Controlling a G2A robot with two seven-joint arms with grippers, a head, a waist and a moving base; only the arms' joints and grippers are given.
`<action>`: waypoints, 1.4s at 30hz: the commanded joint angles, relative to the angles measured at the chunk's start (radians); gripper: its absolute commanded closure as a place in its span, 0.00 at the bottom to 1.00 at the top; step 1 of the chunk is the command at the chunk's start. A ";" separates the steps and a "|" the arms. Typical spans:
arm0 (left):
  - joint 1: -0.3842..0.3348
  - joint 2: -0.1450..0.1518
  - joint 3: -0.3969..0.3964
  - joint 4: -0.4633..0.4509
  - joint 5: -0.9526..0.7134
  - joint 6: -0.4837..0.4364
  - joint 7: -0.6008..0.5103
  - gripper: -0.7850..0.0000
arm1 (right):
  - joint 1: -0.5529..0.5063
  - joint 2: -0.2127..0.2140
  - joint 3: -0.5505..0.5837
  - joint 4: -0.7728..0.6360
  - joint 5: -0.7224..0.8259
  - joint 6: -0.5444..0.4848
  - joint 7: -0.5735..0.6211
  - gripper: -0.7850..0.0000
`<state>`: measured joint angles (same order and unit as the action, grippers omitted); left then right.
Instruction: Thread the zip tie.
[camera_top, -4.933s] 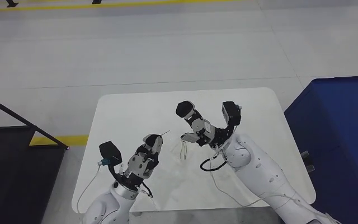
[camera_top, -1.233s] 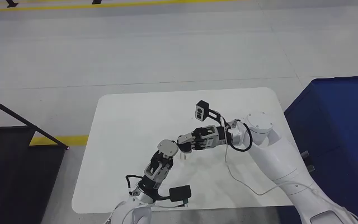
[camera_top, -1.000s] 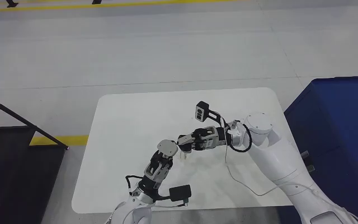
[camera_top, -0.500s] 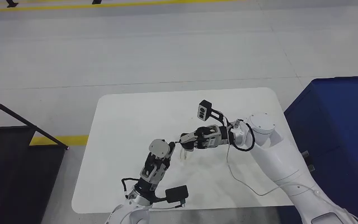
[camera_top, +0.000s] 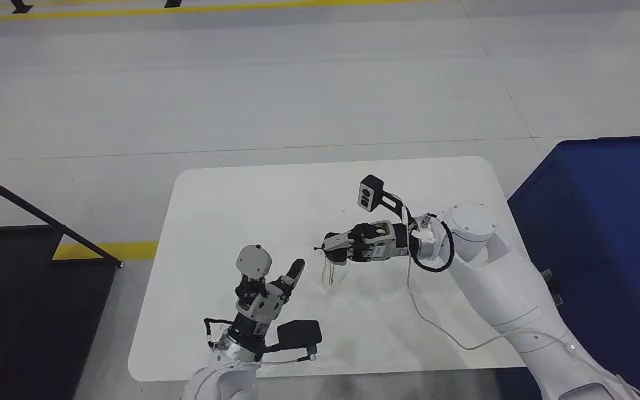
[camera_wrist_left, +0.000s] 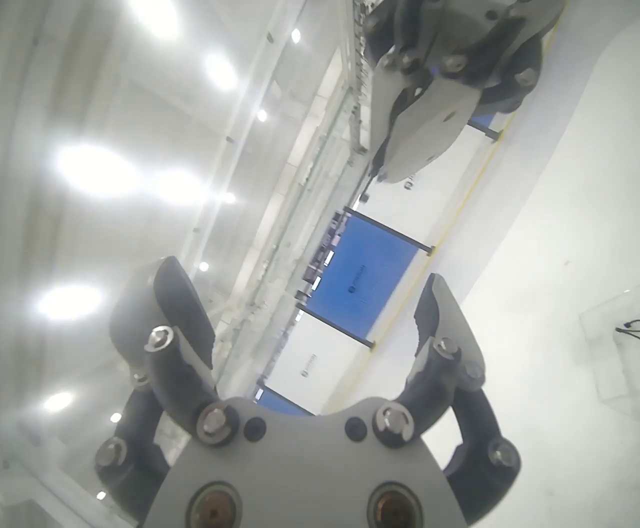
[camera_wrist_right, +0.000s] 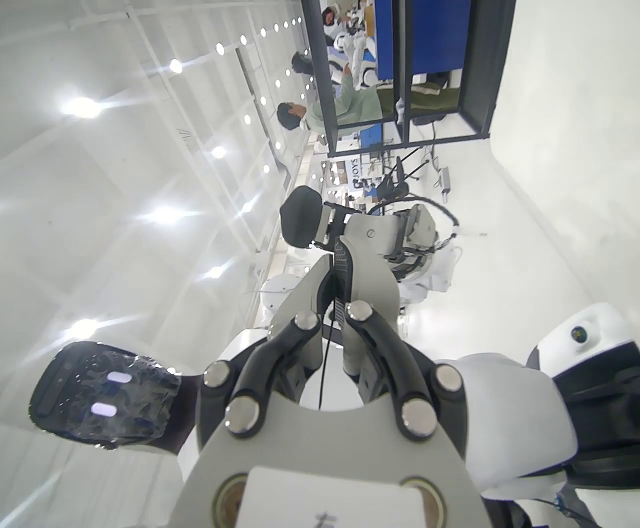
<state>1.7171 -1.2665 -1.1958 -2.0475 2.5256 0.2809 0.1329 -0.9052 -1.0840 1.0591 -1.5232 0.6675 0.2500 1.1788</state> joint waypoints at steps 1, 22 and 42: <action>0.016 0.006 -0.054 -0.067 -0.201 -0.220 -0.018 0.00 | -0.005 0.008 0.019 -0.020 -0.035 -0.003 0.010 1.00; -0.009 0.012 -0.159 -0.071 -2.216 -0.694 -0.537 0.00 | -0.060 0.037 0.075 -0.168 -0.115 -0.043 0.115 1.00; -0.132 0.033 -0.238 -0.094 -2.857 0.081 -0.848 0.00 | -0.075 0.052 0.098 -0.183 -0.120 0.007 0.121 1.00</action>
<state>1.5903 -1.2346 -1.4495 -2.1405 -0.4146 0.3285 -0.7179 -0.9825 -1.0327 1.1582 -1.7066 0.5503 0.2535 1.2975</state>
